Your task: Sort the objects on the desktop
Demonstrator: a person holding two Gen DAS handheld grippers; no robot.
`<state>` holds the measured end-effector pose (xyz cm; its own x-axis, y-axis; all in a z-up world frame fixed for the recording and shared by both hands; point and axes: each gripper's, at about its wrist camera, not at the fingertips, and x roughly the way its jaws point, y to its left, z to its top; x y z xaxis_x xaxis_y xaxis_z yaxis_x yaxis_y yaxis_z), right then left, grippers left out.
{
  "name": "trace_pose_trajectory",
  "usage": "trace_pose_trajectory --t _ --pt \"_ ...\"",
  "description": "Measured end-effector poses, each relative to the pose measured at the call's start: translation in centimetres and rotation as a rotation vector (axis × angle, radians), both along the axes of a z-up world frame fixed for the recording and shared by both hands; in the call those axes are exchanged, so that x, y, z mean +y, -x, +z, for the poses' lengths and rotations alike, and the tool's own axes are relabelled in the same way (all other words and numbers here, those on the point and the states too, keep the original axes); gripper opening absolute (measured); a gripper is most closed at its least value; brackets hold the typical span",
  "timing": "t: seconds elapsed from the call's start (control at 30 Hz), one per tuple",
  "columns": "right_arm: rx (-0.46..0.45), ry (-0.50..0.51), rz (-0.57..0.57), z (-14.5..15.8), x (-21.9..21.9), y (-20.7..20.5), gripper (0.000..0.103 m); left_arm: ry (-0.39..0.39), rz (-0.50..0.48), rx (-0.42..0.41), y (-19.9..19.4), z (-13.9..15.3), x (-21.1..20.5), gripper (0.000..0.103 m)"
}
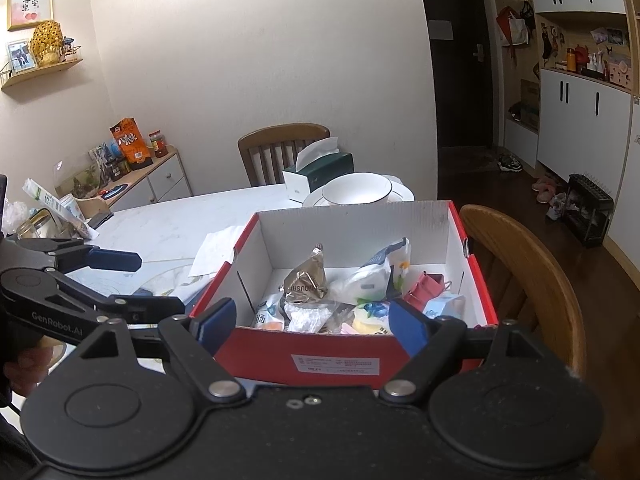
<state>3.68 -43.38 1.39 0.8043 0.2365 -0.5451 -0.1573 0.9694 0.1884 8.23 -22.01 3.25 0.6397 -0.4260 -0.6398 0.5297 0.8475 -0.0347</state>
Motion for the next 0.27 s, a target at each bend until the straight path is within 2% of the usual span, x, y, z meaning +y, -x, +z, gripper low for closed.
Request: trace_pose_trajectory --t 0.27 --pt "0.005 0.000 0.003 -0.18 0.22 -0.14 0.084 0.021 -0.022 0.019 0.06 -0.18 0.31 0.103"
